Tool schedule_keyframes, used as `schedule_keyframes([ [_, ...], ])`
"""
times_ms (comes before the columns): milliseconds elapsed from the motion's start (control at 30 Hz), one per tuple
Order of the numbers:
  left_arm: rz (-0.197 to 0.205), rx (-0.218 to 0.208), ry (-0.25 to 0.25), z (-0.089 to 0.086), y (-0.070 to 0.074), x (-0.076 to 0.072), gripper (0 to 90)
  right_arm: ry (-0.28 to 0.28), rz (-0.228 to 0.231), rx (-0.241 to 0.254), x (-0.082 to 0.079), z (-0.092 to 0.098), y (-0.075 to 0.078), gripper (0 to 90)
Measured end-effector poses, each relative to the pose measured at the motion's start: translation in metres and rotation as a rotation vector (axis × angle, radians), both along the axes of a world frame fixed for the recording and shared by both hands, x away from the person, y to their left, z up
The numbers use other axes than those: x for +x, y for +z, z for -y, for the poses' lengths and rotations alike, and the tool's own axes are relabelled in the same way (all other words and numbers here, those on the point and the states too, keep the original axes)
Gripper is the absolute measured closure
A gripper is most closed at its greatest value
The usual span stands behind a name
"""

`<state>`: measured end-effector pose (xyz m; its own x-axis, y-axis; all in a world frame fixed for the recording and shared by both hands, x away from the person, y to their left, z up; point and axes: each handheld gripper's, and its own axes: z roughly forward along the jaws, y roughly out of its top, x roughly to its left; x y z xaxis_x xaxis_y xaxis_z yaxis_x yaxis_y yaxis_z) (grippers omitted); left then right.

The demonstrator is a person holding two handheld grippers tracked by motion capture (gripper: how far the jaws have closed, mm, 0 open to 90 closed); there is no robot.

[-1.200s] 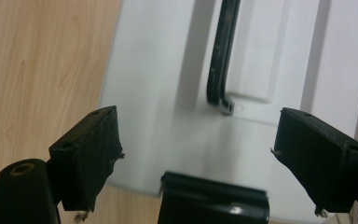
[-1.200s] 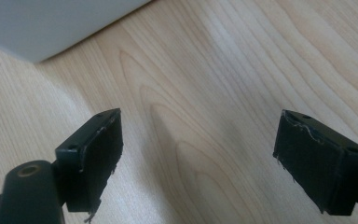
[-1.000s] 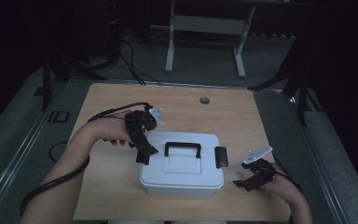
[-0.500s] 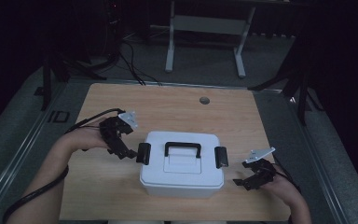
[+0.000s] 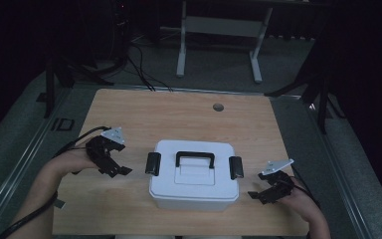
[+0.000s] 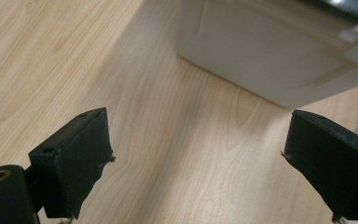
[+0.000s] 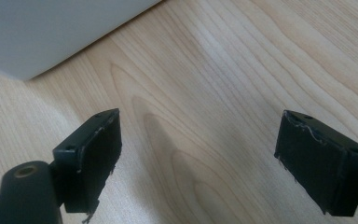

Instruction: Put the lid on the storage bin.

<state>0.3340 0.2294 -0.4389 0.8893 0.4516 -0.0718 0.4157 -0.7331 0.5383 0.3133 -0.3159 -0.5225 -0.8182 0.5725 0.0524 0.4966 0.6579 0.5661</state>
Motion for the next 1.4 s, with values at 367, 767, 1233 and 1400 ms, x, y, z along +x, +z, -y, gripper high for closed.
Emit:
schedule_keyframes([
  [367,-0.029,-0.035,0.054,-0.026,-0.035,-0.010,7.3,-0.019,0.012,0.006,-0.002,0.003,-0.002,14.0],
  [767,-0.052,-0.084,0.105,-0.048,-0.065,-0.027,7.3,-0.036,0.025,0.020,-0.004,0.004,-0.005,14.0],
  [1233,-0.009,-0.135,0.194,-0.071,-0.083,-0.048,7.3,-0.109,0.083,0.058,-0.012,0.011,-0.004,14.0],
  [1400,0.045,-0.143,0.237,-0.073,-0.085,-0.056,7.3,-0.158,0.111,0.082,-0.015,0.013,-0.004,14.0],
])
